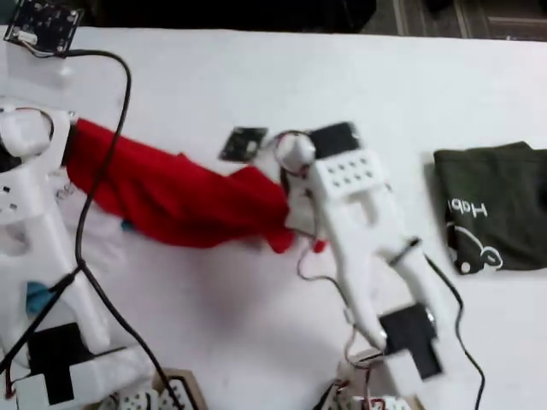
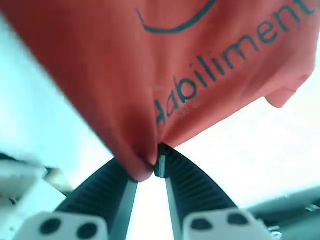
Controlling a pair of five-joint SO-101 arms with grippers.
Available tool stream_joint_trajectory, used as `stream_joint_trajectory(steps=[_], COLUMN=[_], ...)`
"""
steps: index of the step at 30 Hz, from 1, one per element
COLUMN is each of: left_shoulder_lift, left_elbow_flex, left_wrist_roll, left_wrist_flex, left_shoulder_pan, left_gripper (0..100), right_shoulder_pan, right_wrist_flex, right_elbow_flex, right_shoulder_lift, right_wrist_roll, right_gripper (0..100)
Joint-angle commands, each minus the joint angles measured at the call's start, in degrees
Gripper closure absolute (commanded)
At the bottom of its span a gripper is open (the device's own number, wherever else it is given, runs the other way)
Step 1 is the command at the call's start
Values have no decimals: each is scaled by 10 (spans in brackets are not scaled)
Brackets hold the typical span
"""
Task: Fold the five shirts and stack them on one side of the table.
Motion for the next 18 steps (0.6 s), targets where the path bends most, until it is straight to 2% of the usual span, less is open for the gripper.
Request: stream_joint_trajectory(steps=[1, 4, 7, 10, 15, 18], left_shoulder_lift=[-24, -24, -24, -22, -22, -22], left_elbow_flex=[-3, -3, -3, -3, -3, -3], left_wrist_roll=[0, 0, 0, 0, 0, 0], left_wrist_flex=[2, 2, 4, 16, 29, 30], left_shoulder_pan=[3, 3, 3, 3, 1, 0], left_gripper=[976, 976, 976, 976, 976, 976], right_shoulder_pan=[22, 5, -36, -73, -118, -129], right_wrist_flex=[4, 3, -8, -56, -73, -55], right_elbow_flex=[20, 25, 5, -58, -244, -353], right_shoulder_lift=[-41, -8, 58, 133, 254, 324], right_wrist_roll=[65, 88, 80, 4, -147, -213], right_gripper=[980, 980, 978, 954, 706, 637])
